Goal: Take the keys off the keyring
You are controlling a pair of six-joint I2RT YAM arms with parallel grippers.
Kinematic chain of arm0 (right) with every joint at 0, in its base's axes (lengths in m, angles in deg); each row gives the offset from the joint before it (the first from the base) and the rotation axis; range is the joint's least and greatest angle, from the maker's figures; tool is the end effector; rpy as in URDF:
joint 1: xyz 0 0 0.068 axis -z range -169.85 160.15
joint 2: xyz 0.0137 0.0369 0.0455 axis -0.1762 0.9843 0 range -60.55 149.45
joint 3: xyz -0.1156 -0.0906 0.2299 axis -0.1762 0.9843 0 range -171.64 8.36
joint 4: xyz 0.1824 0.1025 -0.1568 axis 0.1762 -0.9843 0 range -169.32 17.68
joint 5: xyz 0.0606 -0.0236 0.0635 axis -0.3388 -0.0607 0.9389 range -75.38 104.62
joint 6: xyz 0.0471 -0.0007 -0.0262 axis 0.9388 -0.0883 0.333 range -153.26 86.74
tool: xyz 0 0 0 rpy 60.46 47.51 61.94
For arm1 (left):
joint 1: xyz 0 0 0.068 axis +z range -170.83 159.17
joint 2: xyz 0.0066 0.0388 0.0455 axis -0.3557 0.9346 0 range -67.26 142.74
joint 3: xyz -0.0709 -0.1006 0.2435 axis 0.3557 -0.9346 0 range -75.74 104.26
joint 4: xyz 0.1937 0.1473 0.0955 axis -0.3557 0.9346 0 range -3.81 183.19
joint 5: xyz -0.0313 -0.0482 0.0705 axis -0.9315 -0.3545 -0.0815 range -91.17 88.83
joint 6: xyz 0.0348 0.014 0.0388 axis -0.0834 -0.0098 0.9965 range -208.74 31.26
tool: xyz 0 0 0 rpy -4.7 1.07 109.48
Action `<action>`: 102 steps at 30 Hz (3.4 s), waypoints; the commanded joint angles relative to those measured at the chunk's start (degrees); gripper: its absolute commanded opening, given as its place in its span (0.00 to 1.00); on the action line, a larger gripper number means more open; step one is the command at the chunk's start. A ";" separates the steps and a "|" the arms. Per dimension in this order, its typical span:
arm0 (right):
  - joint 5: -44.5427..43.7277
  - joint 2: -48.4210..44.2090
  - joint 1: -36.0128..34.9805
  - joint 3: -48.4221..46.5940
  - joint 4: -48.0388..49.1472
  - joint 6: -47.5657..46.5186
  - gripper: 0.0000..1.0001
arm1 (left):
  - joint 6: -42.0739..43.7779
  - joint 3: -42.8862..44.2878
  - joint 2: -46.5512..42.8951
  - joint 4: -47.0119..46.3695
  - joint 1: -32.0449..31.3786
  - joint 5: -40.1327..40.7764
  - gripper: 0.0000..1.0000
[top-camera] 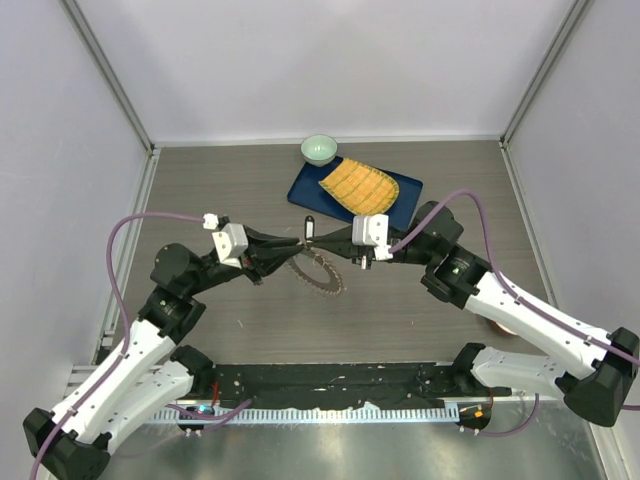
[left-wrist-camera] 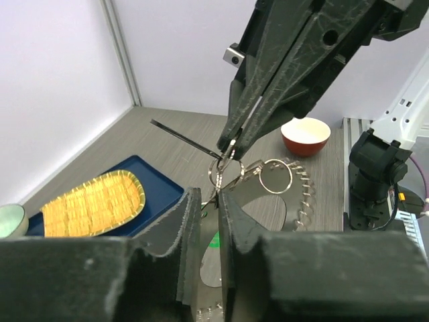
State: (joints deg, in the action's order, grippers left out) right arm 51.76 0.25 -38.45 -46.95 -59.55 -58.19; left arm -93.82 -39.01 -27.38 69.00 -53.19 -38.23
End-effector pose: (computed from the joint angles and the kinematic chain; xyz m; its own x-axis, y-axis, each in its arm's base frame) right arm 0.1442 0.1959 0.3932 0.4949 0.0535 -0.8673 -0.8661 0.1108 -0.4874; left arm 0.1276 -0.1063 0.3541 0.1226 -0.1613 -0.9793 0.9354 0.3485 0.0597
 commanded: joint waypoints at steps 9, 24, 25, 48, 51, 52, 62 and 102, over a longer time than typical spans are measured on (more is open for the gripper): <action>0.99 -1.13 -0.09 -2.86 -5.59 -9.30 0.01 | 2.61 4.92 2.30 7.41 -0.07 -6.52 0.00; 1.17 3.45 -0.09 -13.33 -24.63 -29.12 0.01 | 5.35 16.97 13.65 19.13 -0.16 -21.30 0.00; 1.35 3.54 -0.09 -13.16 -24.73 -29.99 0.01 | 2.82 16.80 14.17 18.43 -0.25 -21.39 0.00; -3.92 6.00 -0.79 -12.63 -22.44 -44.06 0.08 | -11.27 12.31 16.20 2.34 -0.95 -24.73 0.00; -6.37 6.44 -1.58 -11.93 -22.27 -47.05 0.14 | -11.27 12.14 16.55 1.99 -0.95 -24.73 0.00; -7.34 6.70 -1.76 -11.67 -21.92 -47.49 0.14 | -11.88 11.96 16.63 1.20 -0.95 -24.64 0.00; -12.63 8.37 -2.03 -9.38 -17.43 -51.19 0.16 | -16.63 9.15 17.25 -5.67 -0.95 -25.61 0.00; -25.99 -29.05 -2.03 22.57 -3.48 19.19 0.36 | -35.69 2.20 20.58 -43.61 -0.95 -33.77 0.00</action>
State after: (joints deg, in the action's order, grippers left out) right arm 23.17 -24.43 -40.48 -32.50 -75.92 -26.96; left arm -123.11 -39.42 -8.26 39.17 -54.20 -67.63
